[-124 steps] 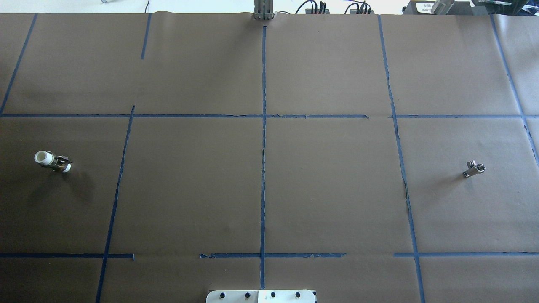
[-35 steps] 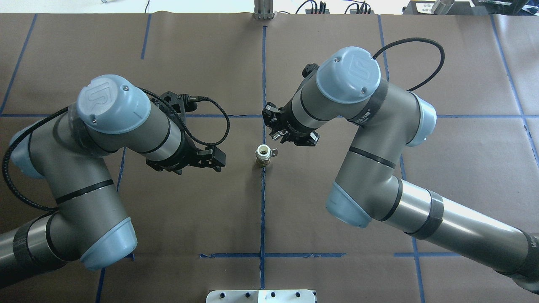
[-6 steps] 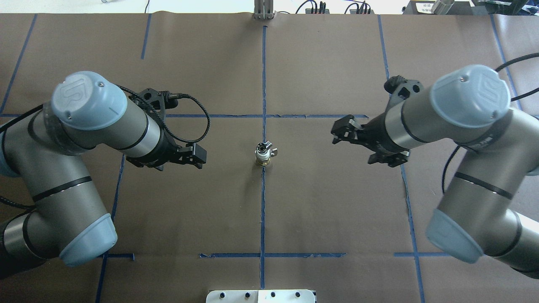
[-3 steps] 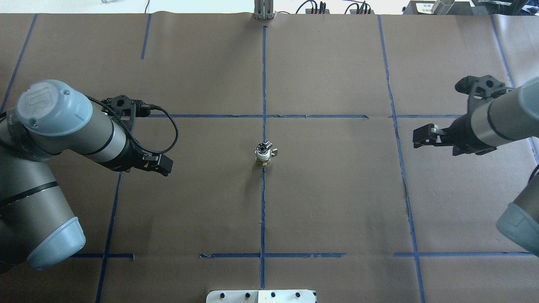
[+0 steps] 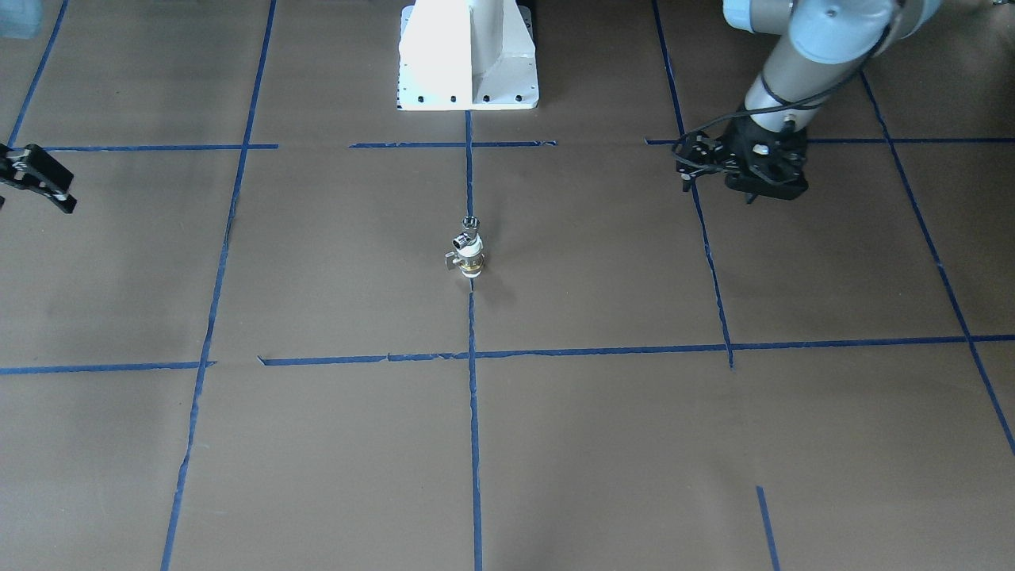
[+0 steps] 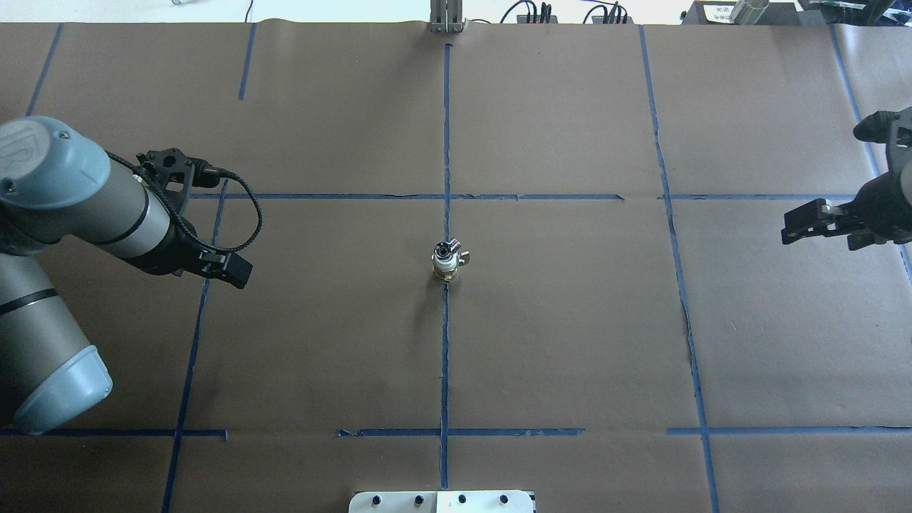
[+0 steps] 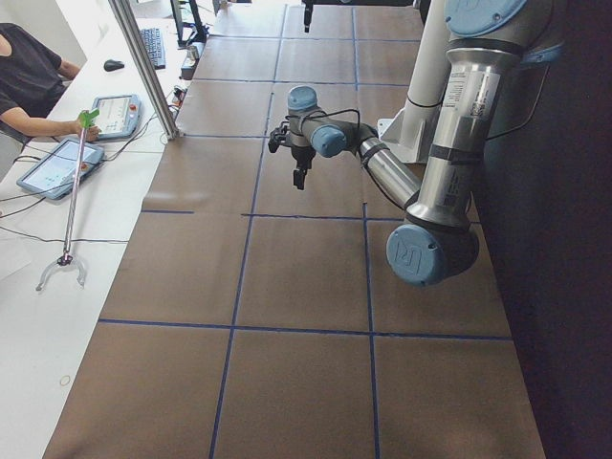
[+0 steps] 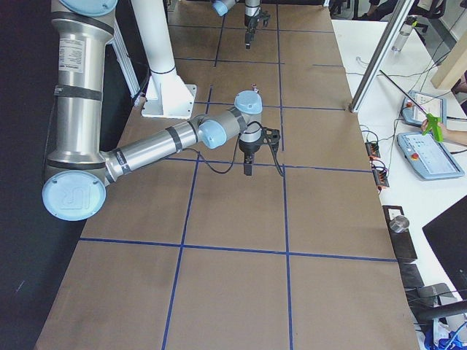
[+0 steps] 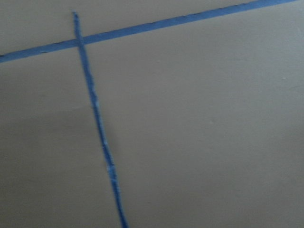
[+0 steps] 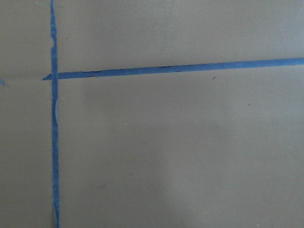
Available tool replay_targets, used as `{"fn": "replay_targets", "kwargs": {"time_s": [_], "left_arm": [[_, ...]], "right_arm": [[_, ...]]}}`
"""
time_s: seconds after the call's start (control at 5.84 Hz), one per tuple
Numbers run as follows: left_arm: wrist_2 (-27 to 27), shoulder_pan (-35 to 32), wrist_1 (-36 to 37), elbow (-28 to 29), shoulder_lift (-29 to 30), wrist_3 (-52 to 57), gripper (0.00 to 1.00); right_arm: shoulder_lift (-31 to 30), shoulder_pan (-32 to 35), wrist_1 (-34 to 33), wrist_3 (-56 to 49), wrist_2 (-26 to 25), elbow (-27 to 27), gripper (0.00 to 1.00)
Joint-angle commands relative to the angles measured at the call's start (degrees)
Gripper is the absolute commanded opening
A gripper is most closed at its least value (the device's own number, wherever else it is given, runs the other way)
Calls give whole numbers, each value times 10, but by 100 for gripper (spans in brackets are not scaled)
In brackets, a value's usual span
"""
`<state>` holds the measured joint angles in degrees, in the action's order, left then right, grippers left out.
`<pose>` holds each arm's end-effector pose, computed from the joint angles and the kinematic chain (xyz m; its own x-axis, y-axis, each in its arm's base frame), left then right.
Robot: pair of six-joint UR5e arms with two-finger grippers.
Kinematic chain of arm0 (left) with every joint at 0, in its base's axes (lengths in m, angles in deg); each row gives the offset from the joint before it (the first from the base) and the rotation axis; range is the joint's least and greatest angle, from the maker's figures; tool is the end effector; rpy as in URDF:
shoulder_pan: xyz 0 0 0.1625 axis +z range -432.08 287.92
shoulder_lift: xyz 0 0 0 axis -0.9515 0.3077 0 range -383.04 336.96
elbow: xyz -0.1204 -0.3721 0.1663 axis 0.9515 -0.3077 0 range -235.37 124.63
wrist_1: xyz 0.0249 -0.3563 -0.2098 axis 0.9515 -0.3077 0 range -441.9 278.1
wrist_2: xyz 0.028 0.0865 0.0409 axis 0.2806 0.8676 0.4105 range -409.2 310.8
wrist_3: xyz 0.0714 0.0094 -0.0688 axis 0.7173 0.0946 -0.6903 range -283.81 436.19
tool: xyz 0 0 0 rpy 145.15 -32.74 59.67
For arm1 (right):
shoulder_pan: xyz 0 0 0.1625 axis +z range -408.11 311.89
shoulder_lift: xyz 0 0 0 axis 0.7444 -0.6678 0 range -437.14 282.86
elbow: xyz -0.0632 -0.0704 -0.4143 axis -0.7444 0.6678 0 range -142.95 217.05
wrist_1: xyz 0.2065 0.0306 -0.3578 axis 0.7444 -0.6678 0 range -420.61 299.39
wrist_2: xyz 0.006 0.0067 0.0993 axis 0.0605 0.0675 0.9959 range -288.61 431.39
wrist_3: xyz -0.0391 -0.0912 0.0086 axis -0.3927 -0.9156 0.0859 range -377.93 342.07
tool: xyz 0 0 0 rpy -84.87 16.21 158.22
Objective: Assemble PPR valve and pipe with both arms
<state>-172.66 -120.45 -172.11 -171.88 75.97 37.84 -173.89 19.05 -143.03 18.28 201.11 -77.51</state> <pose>0.2836 -0.4372 0.3637 0.6560 0.2468 -0.7133 -0.1688 0.9691 0.1801 -0.1092 -0.4384 0.4910 0.6933 0.0472 0.7191 -0.0729 0.9973 0.0048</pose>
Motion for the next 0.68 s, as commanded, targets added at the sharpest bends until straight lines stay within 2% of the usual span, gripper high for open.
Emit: {"fn": "replay_targets", "kwargs": {"time_s": [0.0,0.34,0.51], "left_arm": [[-49,-110,6,0,-70,172,100],[-90,-229,9,9,-142,359,100],[-94,-294,9,40,-165,446,100]], "right_arm": [[-6,124,-3,-192,75,90,100],[-14,171,-4,-265,76,121,100],[-20,176,-3,-275,76,120,100]]}}
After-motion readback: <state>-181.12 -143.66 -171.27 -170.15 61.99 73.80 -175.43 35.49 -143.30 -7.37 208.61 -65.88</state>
